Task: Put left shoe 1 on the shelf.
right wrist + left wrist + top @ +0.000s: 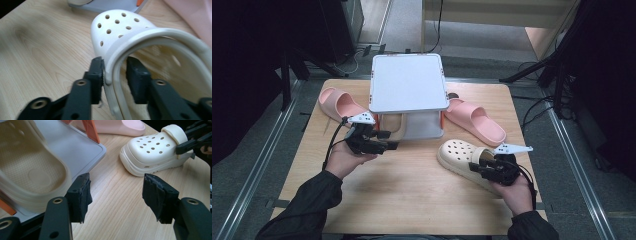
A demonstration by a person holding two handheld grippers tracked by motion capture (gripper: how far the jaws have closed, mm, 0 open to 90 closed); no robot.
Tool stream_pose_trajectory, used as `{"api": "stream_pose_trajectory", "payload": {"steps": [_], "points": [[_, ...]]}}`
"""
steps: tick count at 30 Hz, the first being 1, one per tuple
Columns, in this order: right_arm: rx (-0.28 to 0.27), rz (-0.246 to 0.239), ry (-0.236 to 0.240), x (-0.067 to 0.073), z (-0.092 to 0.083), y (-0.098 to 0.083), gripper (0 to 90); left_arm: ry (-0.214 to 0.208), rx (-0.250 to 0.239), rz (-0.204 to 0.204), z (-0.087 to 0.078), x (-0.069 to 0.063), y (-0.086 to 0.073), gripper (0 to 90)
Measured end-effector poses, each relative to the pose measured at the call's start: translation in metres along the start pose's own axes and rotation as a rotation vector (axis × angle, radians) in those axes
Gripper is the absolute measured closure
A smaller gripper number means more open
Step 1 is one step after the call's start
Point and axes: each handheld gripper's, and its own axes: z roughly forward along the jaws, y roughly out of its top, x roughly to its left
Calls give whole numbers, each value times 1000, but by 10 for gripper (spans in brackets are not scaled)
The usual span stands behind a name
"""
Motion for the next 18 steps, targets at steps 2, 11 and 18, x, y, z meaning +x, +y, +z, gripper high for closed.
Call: {"api": "stream_pose_trajectory", "payload": {"steps": [2,11,18], "points": [[11,-1,36,-1,5,3,766,9,1,12,-2,-1,-1,448],[25,28,64,5,9,15,778,10,12,-42,-14,-3,-6,606],[34,-42,134,29,26,30,779,17,5,-59,-27,-9,-12,739]]}}
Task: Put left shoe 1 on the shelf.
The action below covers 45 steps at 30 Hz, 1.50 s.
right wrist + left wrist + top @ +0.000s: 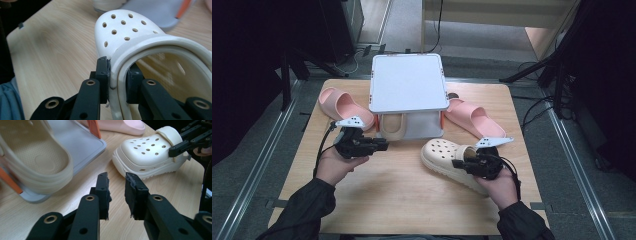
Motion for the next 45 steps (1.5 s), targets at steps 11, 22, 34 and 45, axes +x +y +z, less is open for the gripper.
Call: {"api": "stream_pose_trajectory", "payload": {"steps": [11,22,34,45], "points": [[19,-56,76,23,29,22,778,69,-44,-15,-16,-13,-14,837],[83,-95,109,40,68,30,777,62,-29,-49,-14,-15,-24,835],[71,-165,95,44,61,26,691,66,-22,-32,-8,-14,-21,838],[-79,-124,89,21,24,34,864,54,8,-20,13,-25,-22,855]]}}
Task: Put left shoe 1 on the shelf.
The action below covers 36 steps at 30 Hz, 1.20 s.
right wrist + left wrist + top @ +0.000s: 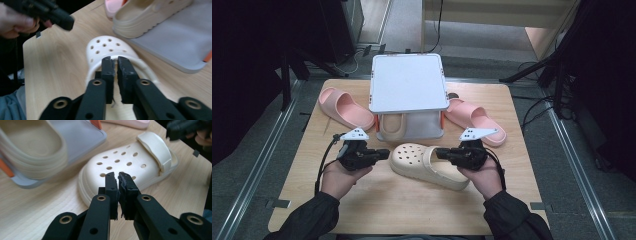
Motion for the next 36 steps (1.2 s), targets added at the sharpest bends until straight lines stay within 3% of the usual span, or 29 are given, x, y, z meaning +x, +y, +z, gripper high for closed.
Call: {"api": "stream_pose_trajectory", "payload": {"steps": [8,11,13,17,36], "points": [[4,43,-82,-39,3,5,893,-20,42,-41,19,-6,-12,860],[18,55,-80,-50,10,5,900,-19,57,-35,25,-7,-16,861],[63,41,-75,-54,17,5,900,-22,56,-39,30,-8,-20,861],[101,-4,-55,-55,31,4,900,-11,72,-39,39,-8,-24,857],[121,5,-82,-43,31,-3,900,-46,79,-20,52,-4,-19,864]]}}
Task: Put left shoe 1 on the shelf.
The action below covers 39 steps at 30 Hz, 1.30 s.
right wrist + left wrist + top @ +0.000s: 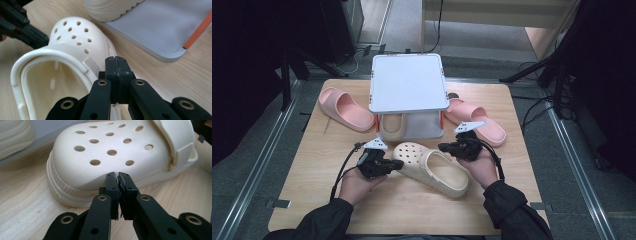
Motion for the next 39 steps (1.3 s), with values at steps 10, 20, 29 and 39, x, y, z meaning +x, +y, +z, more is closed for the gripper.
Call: {"api": "stream_pose_trajectory", "payload": {"steps": [10,20,29,39], "points": [[-4,32,-12,8,-10,-11,900,-30,7,0,7,4,8,859],[-3,66,-42,19,-19,-22,900,-58,11,-13,16,10,18,857],[11,105,-68,37,-18,-31,900,-52,29,28,25,12,29,888],[-11,129,-90,51,-20,-38,900,-75,24,3,34,18,38,888]]}}
